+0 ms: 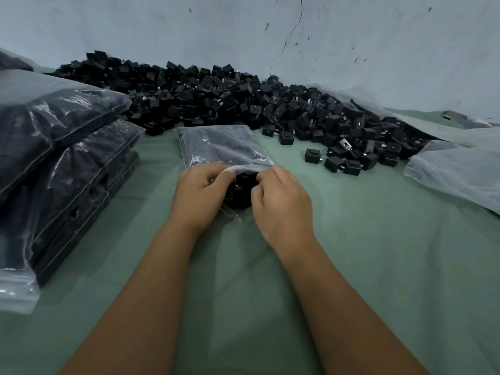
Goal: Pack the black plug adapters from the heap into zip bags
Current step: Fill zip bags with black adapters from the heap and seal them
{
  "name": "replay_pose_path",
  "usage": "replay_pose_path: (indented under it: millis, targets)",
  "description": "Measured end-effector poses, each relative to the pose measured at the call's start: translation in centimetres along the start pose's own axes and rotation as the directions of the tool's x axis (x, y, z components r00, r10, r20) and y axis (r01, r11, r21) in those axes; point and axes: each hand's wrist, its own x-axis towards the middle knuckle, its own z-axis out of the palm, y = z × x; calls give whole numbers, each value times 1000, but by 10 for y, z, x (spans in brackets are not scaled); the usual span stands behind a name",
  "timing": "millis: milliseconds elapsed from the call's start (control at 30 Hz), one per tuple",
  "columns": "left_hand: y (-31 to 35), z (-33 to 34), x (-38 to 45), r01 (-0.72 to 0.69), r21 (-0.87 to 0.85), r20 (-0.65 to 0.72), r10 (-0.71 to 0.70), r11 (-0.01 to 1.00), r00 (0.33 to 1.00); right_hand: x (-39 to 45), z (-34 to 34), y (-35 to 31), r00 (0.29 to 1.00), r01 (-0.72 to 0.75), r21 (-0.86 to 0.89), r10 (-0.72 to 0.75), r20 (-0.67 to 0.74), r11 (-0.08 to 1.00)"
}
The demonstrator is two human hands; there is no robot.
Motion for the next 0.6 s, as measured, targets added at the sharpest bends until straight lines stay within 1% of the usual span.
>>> replay_pose_path:
  millis: [100,200,267,333,367,400,467,533,600]
  targets:
    - [-4,2,2,-38,61,-9,39,997,999,-3,2,-5,998,56,-113,-51,42,992]
    - [-9,4,4,-83,114,-19,86,990,996,-4,3,-11,994,52,-97,-42,105,994]
    - [-8,4,3,-121,133,-44,128,984,991,-1,4,-9,975,56,-50,-44,219,997]
    - [-6,4,1,-205,158,-73,219,966,973,1,6,-8,930,71,8,-69,360,997]
    - [-5,4,1,-249,194,-91,270,949,958,1,8,-8,915,78,32,-84,396,996]
    - [-4,5,1,-272,237,-107,304,933,947,0,10,-10,910,71,42,-82,407,997]
    - [-4,6,1,-272,314,-123,323,910,938,1,14,-13,917,28,47,-45,397,998]
    - [-2,7,0,-282,353,-125,344,892,931,9,17,-14,921,-5,54,-16,389,999]
    - [1,7,0,-294,359,-129,359,886,925,19,19,-16,901,27,14,-31,433,1000]
